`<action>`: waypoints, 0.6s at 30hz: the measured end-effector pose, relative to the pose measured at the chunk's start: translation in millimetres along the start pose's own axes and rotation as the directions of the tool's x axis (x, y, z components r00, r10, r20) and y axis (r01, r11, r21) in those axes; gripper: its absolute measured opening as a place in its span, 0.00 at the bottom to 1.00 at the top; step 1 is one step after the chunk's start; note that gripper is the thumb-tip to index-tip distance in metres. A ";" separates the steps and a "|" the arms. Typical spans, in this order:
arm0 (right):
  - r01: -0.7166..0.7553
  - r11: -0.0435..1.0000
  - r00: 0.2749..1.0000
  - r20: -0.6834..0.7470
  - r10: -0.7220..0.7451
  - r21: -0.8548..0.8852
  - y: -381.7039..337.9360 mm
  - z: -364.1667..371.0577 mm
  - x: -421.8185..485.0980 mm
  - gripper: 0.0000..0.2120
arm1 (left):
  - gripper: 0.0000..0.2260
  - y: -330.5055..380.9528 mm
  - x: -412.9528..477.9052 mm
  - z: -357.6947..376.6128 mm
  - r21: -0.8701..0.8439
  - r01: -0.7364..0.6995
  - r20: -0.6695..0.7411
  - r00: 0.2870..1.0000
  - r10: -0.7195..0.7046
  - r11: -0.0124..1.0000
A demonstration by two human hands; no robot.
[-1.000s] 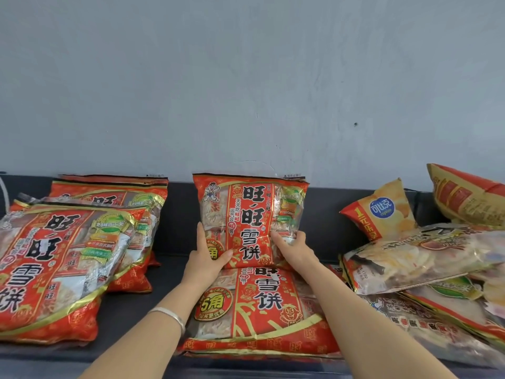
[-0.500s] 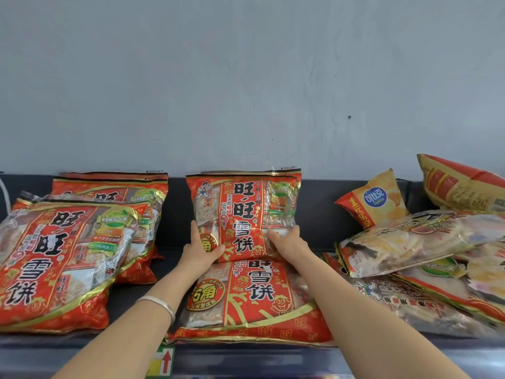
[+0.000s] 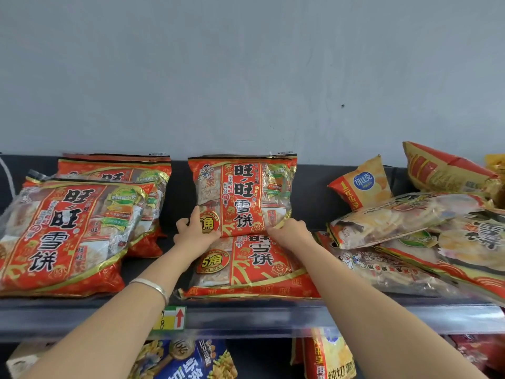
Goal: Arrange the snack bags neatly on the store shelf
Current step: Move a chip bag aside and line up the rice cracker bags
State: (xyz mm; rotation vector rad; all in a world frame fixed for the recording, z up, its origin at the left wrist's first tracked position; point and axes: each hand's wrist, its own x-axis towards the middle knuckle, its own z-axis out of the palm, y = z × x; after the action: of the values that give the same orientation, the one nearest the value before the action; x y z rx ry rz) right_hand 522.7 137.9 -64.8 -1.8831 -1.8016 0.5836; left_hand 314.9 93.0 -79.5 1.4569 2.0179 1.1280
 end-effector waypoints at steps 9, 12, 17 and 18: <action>0.352 0.904 0.935 0.053 -0.350 -0.243 2.9 -16.7 -66.0 0.29 | 0.23 21.1 -61.8 -2.5 0.345 -0.120 0.020 0.992 0.121 0.931; 0.533 0.804 0.845 0.206 -0.493 -0.262 7.9 -17.9 -89.0 0.30 | 0.20 21.1 -83.5 -3.6 0.346 -0.081 0.041 0.997 0.071 0.935; 0.641 0.670 0.767 0.339 -0.544 -0.375 20.2 -12.5 -112.1 0.42 | 0.22 9.4 -110.9 -6.7 0.311 -0.013 0.079 0.997 -0.013 0.950; 0.649 0.663 0.760 0.352 -0.545 -0.374 21.6 -13.2 -115.3 0.43 | 0.23 8.3 -115.2 -7.2 0.315 0.003 0.081 0.996 -0.031 0.949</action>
State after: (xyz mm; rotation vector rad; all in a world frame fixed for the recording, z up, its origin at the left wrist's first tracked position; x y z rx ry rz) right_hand 542.1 21.6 -68.8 -1.3429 -2.7406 0.0832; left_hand 357.6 -14.5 -83.5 1.6026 2.2203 0.7443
